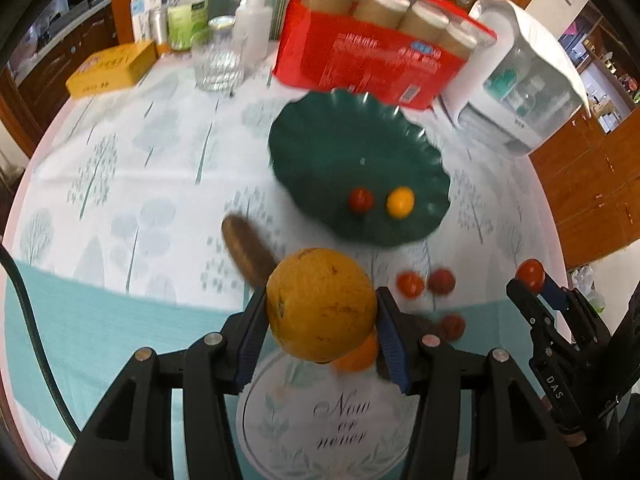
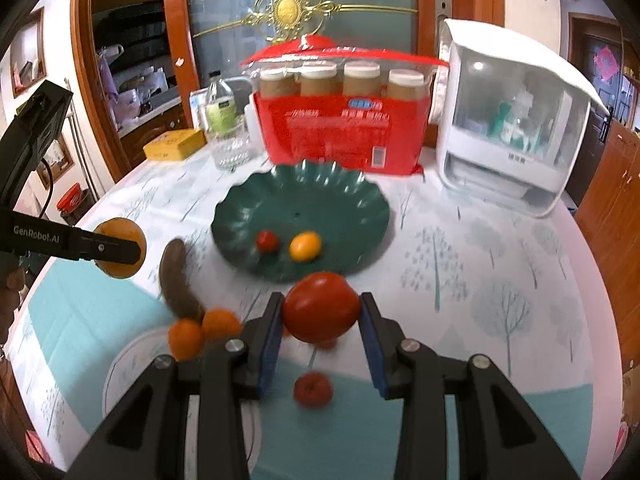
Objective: Organize fruits
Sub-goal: 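Carry both fruits onto the green plate and open both tools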
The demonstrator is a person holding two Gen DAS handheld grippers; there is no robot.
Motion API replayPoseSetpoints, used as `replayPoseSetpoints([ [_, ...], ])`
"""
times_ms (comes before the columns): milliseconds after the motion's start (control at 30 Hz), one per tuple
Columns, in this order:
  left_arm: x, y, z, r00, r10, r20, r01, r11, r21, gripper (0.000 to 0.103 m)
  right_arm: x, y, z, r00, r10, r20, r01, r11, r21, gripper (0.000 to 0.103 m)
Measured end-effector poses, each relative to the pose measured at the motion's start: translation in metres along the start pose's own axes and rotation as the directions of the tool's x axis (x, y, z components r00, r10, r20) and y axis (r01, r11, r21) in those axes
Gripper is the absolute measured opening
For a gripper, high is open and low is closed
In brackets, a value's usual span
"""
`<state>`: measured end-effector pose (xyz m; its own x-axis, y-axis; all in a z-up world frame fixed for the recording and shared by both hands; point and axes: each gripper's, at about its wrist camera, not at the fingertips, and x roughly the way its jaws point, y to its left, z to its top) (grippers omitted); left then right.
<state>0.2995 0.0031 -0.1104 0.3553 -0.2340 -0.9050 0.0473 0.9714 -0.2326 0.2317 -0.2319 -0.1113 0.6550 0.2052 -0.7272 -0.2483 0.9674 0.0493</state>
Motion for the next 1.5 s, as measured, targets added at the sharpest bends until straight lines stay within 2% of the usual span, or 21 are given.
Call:
replayPoseSetpoints([
  [233, 0.010, -0.014, 0.043, 0.998, -0.005, 0.059, 0.003, 1.000, 0.028, 0.051, 0.025, -0.014, 0.031, 0.999, 0.003, 0.035, -0.003, 1.000, -0.003, 0.037],
  [400, 0.030, -0.021, 0.065, 0.998, -0.011, 0.067, 0.008, 0.999, 0.036, 0.051, 0.050, -0.018, 0.046, 0.999, 0.019, 0.043, -0.019, 1.000, 0.001, 0.037],
  [667, 0.073, -0.032, 0.087, 0.999, -0.032, 0.043, 0.030, 0.999, 0.036, 0.051, 0.093, -0.021, 0.060, 0.999, 0.024, 0.029, -0.025, 0.999, 0.032, 0.037],
  [1000, 0.109, -0.028, 0.093, 0.999, -0.049, -0.018, 0.049, 0.999, 0.003, 0.051, 0.129, -0.024, 0.067, 0.999, 0.047, -0.004, -0.047, 0.998, 0.053, 0.038],
  [1067, 0.109, -0.027, 0.094, 0.999, -0.052, -0.004, 0.052, 0.999, -0.001, 0.054, 0.134, -0.025, 0.067, 0.999, 0.046, -0.016, -0.046, 0.997, 0.056, 0.038],
  [1133, 0.105, -0.026, 0.095, 0.999, -0.050, 0.009, 0.050, 0.999, 0.000, 0.065, 0.136, -0.027, 0.066, 0.999, 0.048, -0.026, -0.046, 0.996, 0.070, 0.038],
  [1300, 0.091, -0.027, 0.093, 0.998, -0.054, 0.020, 0.054, 0.999, 0.003, 0.068, 0.130, -0.031, 0.063, 0.999, 0.039, -0.030, -0.036, 0.995, 0.091, 0.038],
  [1500, 0.061, -0.029, 0.080, 0.997, -0.061, 0.042, 0.061, 0.998, 0.002, 0.076, 0.103, -0.033, 0.059, 1.000, 0.023, -0.018, -0.021, 0.995, 0.098, 0.044],
])
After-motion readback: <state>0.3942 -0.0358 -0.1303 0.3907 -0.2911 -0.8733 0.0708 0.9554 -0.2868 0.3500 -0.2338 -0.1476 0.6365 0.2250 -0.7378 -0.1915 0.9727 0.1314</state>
